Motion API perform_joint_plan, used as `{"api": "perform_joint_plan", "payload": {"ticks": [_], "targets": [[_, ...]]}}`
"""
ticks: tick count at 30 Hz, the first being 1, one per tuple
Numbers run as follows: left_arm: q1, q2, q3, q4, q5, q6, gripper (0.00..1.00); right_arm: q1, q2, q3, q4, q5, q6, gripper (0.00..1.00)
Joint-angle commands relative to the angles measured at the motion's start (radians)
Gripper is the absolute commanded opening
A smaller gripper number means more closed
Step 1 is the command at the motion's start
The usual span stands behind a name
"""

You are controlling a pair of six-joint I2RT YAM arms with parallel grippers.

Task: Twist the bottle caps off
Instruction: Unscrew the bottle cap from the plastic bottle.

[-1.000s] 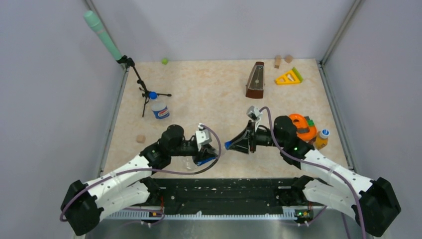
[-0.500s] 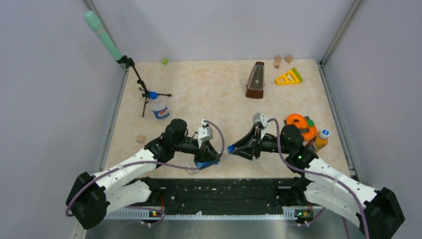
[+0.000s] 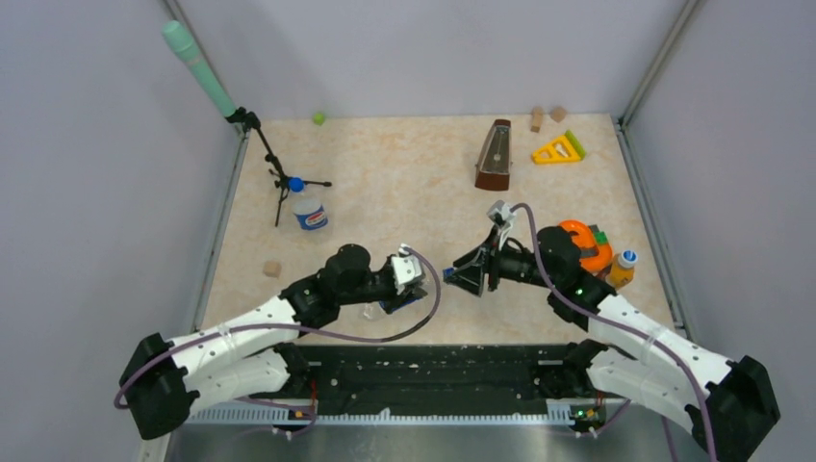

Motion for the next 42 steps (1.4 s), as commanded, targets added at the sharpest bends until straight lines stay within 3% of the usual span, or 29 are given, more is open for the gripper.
{"api": "perform_joint_plan", "payload": {"ticks": [1,7,19,24,28,31,38,42], "targets": [[-0.042,-0.057,0.001,0.051,-0.265,0.062,0.00,0.008,0.018,0.081,-0.052,0.057,0.044,0.57],[-0.073,-0.112,-0.057,0.149,-0.324,0.109,0.00,0.008,0.022,0.080,0.006,0.046,0.102,0.55],[-0.086,-0.095,-0.057,0.135,-0.328,0.136,0.00,0.008,0.080,0.078,0.131,0.063,0.221,0.53],[-0.086,-0.112,-0.060,0.149,-0.304,0.136,0.00,0.008,0.127,0.093,0.140,0.046,0.227,0.32],[-0.088,-0.129,-0.064,0.145,-0.293,0.137,0.00,0.008,0.140,0.096,0.147,0.037,0.216,0.07],[-0.087,-0.148,-0.069,0.148,-0.282,0.138,0.00,0.008,0.142,0.087,0.165,0.018,0.196,0.00],[-0.086,-0.174,-0.063,0.168,-0.207,0.037,0.00,0.008,0.140,0.040,0.279,-0.136,0.156,0.00],[-0.080,-0.109,0.036,0.042,-0.134,0.001,0.00,0.008,0.139,0.027,0.285,-0.176,0.128,0.00]]}}
